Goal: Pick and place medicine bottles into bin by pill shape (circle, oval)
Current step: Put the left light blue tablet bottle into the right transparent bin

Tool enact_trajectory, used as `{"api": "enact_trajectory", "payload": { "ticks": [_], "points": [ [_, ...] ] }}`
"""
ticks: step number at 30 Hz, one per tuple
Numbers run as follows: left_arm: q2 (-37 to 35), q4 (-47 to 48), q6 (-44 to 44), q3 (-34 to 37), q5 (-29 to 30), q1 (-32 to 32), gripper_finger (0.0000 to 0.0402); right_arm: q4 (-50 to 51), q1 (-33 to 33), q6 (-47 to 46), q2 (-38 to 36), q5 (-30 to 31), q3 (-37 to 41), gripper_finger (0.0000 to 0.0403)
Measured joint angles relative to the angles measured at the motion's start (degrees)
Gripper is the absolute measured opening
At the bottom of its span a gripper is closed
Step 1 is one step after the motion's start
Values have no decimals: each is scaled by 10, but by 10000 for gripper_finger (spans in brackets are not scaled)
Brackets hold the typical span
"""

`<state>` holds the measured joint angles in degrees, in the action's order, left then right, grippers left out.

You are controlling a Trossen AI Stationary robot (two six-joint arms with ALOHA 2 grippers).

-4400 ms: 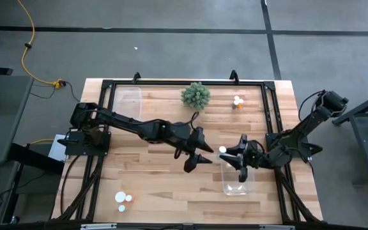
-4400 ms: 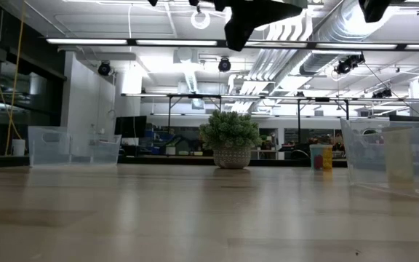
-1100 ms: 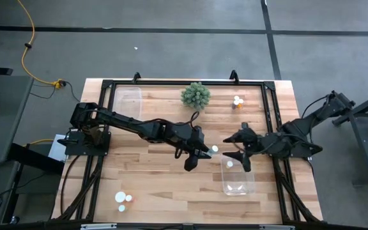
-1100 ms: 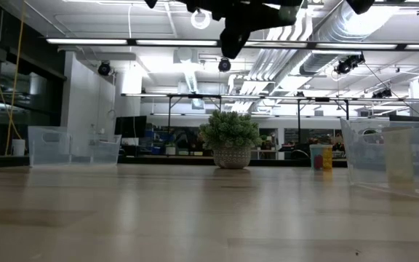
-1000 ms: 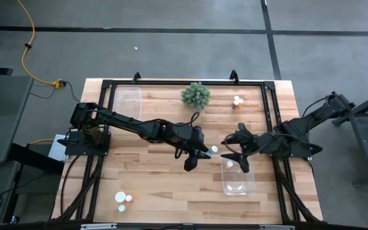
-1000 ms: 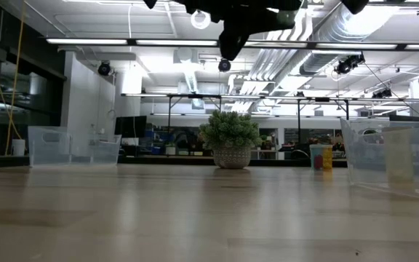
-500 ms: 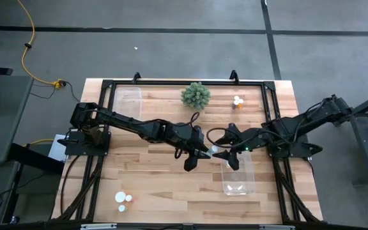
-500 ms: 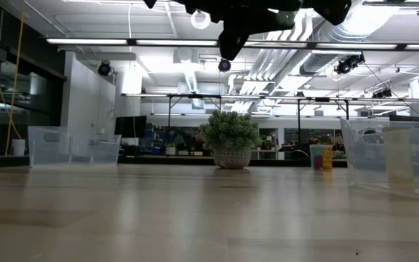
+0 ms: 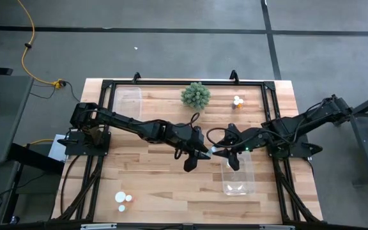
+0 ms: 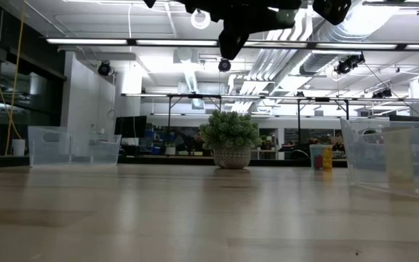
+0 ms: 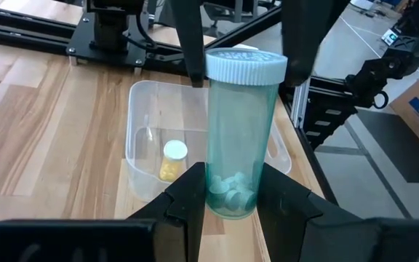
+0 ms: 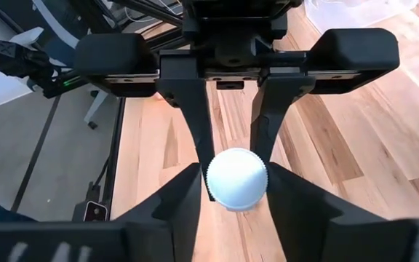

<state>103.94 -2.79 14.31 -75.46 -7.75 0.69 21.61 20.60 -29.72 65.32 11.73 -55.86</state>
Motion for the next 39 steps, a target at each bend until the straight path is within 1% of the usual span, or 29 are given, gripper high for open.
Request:
{"api": "enact_trajectory", "payload": {
  "ticks": [4,10,23,27,35,39],
  "points": [
    [0,0,0,0,0,0,95,0,0,1,0,1,0,127],
    [0,0,0,0,0,0,95,0,0,1,0,0,0,119],
    [0,-2,5,0,0,0,99,7,0,2,-1,-5,-1,117],
    [0,-6,10,0,-4,0,119,10,0,13,-1,-9,-1,117],
    [0,-7,16,0,-6,0,183,10,0,17,-2,-12,-1,116],
    [-2,-3,16,0,-27,-4,210,16,0,17,-6,-17,-1,116]
  ]
}}
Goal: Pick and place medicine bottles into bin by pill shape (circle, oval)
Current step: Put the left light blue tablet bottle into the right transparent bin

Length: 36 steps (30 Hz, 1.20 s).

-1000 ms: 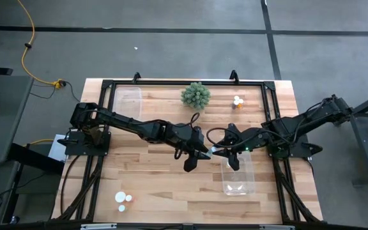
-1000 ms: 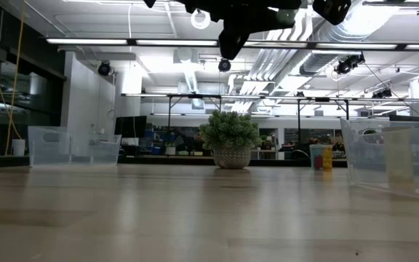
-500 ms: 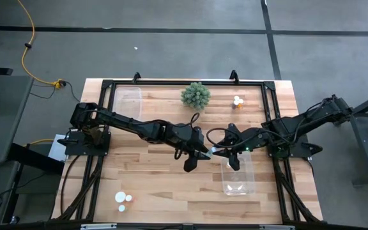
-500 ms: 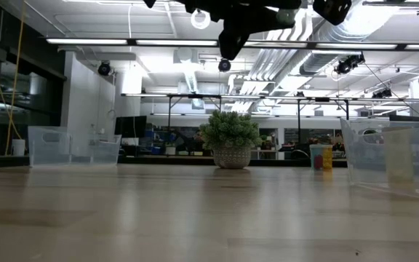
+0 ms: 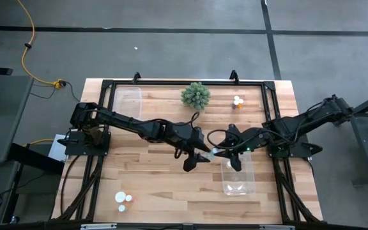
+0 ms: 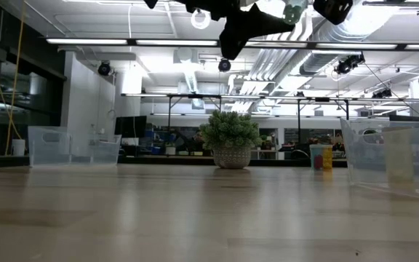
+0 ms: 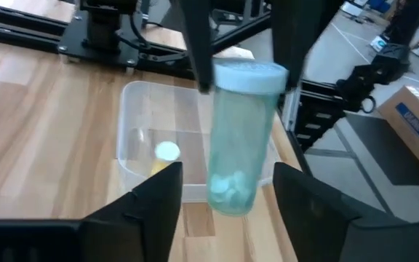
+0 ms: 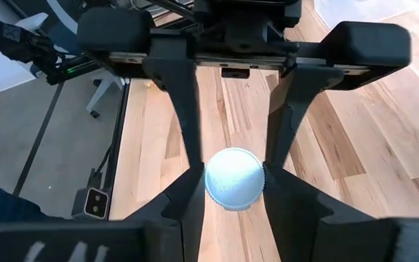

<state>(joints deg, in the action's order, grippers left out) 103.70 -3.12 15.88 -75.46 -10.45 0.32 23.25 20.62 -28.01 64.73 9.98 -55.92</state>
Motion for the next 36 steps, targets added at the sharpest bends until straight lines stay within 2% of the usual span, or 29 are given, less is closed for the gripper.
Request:
{"api": "enact_trajectory", "payload": {
  "ticks": [3,7,12,17,20,23,29,36],
  "points": [
    [-20,22,0,0,-36,-10,225,23,0,-2,-15,-2,0,116],
    [-66,104,-17,0,-58,-33,234,67,1,-28,-44,-25,0,116],
    [-138,208,-56,0,-39,-53,232,160,37,-84,-56,-47,0,116],
    [-199,223,-62,21,-6,-57,226,253,113,-163,-55,-38,2,116],
    [-233,196,-68,41,15,-57,224,288,165,-213,-53,3,7,116],
    [-261,119,-67,81,22,-57,222,303,208,-259,-44,64,26,116],
    [-290,-46,-25,153,23,-56,218,273,240,-318,-34,138,93,116],
    [-291,-58,-11,158,24,-54,218,196,240,-325,-35,146,167,116]
  ]
}}
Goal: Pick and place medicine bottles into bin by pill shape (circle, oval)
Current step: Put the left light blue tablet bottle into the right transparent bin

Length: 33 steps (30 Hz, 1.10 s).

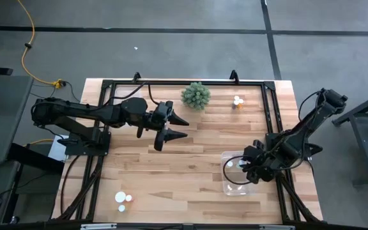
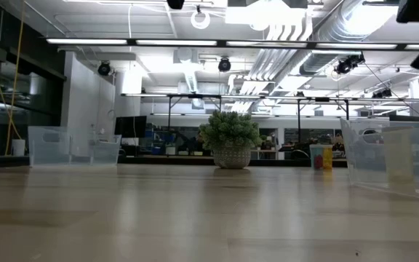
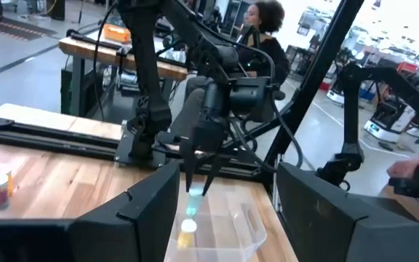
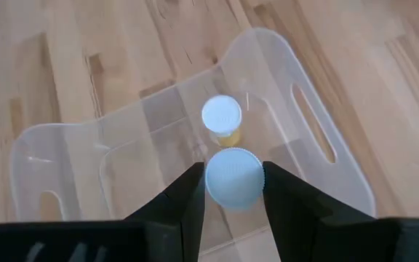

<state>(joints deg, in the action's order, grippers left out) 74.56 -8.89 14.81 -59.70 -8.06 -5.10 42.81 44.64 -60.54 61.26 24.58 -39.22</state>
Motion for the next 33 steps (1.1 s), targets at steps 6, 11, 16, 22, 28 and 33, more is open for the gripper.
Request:
{"api": "enact_trajectory", "payload": {
  "ticks": [6,11,16,22,28,33],
  "points": [
    [0,-1,0,0,11,0,217,-10,-4,4,0,13,26,116],
    [0,0,-2,0,17,0,217,-38,-13,19,8,2,45,116],
    [0,0,-4,0,32,0,217,-68,-20,51,37,-1,46,116],
    [0,0,-4,0,32,0,217,-79,-27,54,73,-9,46,116],
    [0,0,-5,0,32,0,217,-97,-27,55,82,-6,46,117],
    [0,0,-16,0,32,0,217,-98,-27,54,81,-13,46,118]
  ]
}}
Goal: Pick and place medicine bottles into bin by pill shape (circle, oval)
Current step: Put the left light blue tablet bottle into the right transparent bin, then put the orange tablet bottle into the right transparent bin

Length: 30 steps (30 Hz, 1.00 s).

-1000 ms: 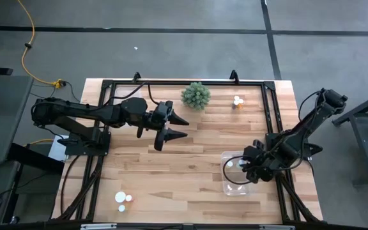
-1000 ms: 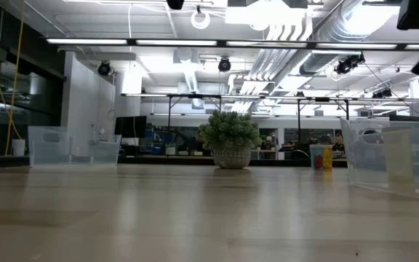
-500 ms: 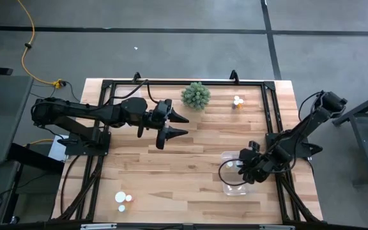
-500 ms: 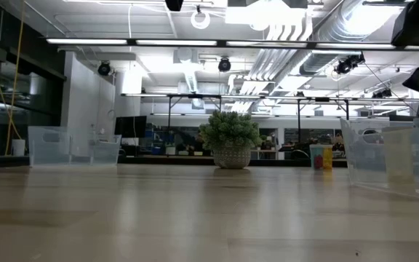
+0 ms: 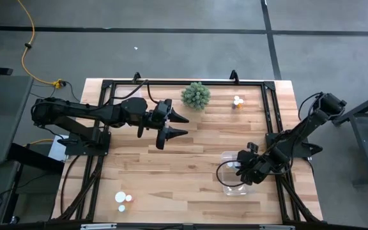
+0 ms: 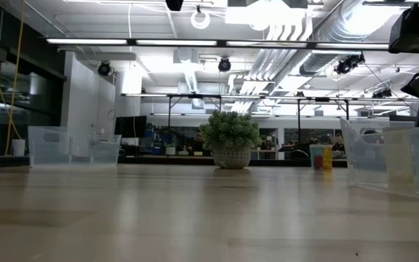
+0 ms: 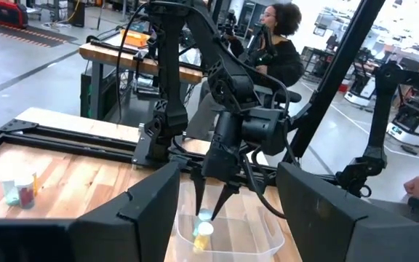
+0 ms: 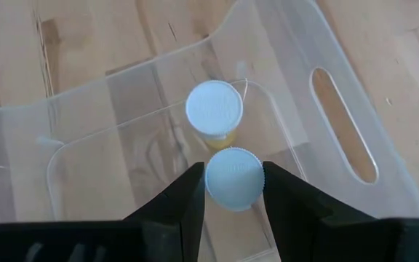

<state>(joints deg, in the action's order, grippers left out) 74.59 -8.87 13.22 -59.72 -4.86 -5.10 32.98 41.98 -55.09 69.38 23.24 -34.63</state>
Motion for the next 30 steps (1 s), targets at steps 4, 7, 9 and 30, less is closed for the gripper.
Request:
{"api": "enact_trajectory", "payload": {
  "ticks": [4,7,9,30],
  "points": [
    [0,0,-4,0,0,0,217,-3,0,1,0,-5,0,122],
    [0,0,0,0,0,0,217,-3,0,-1,0,-17,0,138],
    [0,0,1,0,0,0,217,-6,0,-1,0,-18,0,156],
    [-30,47,3,-1,-43,-26,217,234,-21,50,-45,56,-215,256]
  ]
}}
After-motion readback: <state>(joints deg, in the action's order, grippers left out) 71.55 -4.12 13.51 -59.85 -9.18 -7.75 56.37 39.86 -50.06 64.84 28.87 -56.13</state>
